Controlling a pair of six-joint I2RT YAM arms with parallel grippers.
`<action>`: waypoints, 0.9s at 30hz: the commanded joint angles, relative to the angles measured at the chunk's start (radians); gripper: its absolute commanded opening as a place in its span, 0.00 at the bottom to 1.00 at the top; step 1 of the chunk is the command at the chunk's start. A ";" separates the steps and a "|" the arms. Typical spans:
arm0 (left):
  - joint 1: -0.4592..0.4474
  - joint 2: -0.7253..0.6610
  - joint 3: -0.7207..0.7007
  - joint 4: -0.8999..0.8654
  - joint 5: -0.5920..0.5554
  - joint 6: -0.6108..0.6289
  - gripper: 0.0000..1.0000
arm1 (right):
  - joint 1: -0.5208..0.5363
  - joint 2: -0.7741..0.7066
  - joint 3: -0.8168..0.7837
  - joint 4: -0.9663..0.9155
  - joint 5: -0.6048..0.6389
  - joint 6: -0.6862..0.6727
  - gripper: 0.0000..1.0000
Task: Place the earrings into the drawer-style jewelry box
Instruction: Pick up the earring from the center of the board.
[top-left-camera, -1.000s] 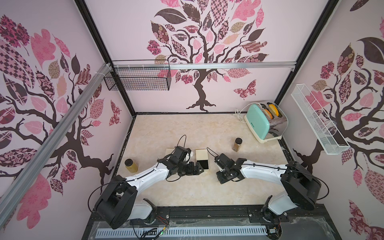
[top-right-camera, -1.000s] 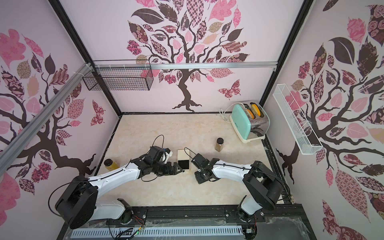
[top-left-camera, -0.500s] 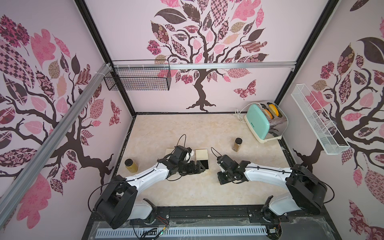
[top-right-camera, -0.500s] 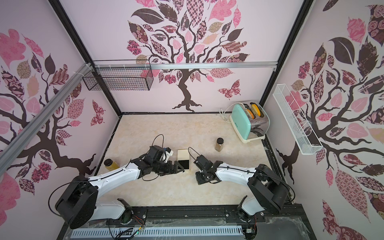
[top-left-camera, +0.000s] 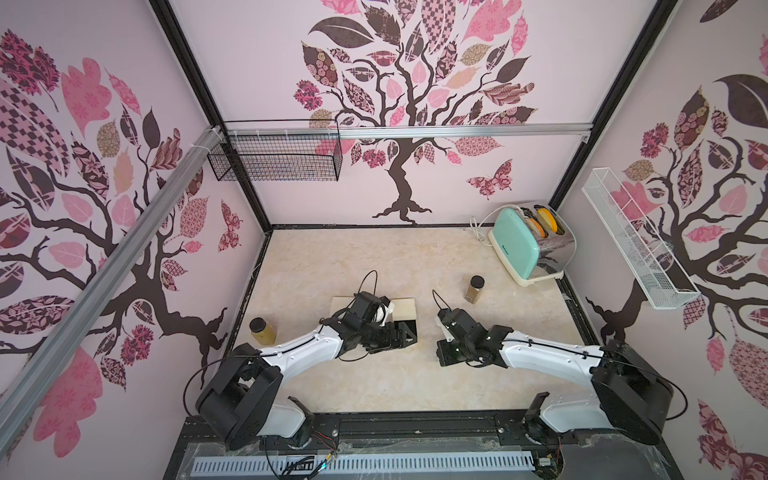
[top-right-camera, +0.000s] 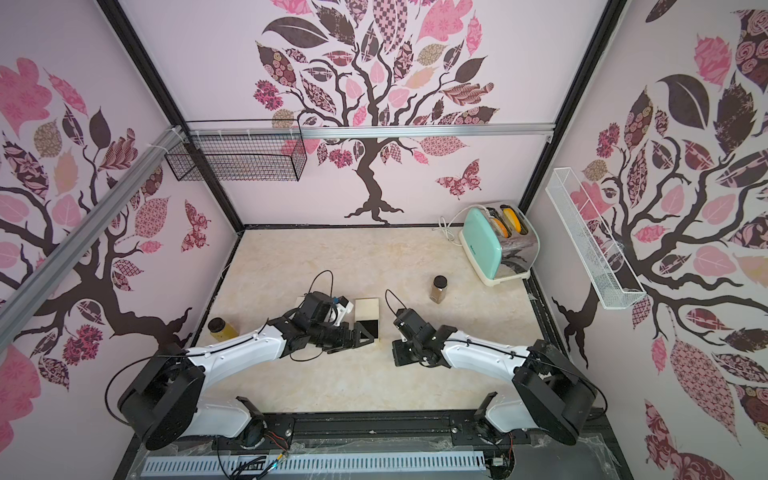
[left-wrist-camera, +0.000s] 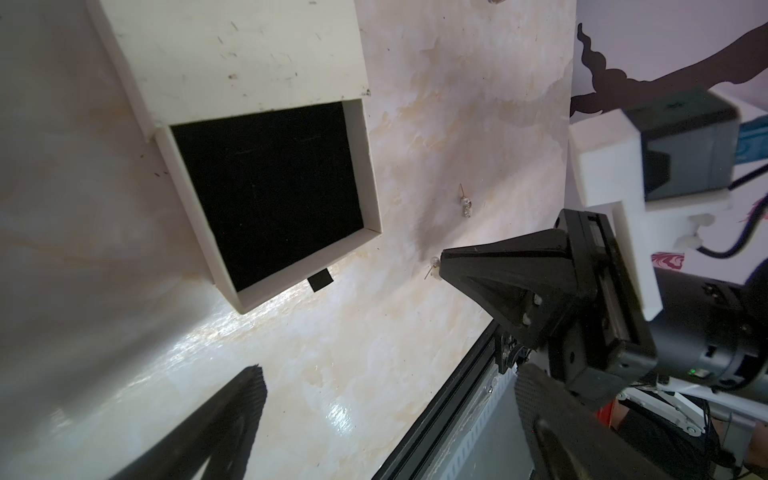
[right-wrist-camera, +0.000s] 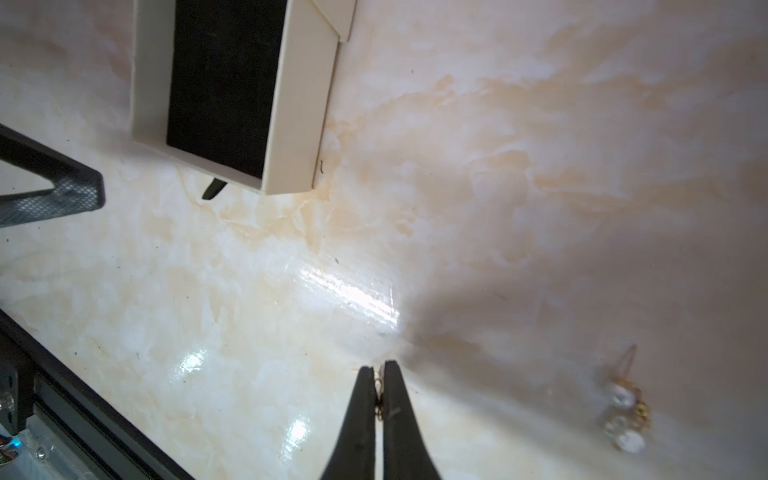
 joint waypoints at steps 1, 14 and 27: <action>-0.004 0.013 0.000 0.048 0.024 -0.016 0.96 | -0.011 -0.020 -0.009 0.013 -0.018 -0.002 0.05; -0.031 -0.027 -0.016 0.076 0.126 0.068 0.76 | -0.063 -0.113 -0.018 0.068 -0.129 0.042 0.02; -0.079 0.070 0.024 0.115 0.175 0.077 0.49 | -0.063 -0.171 -0.021 0.106 -0.219 0.082 0.01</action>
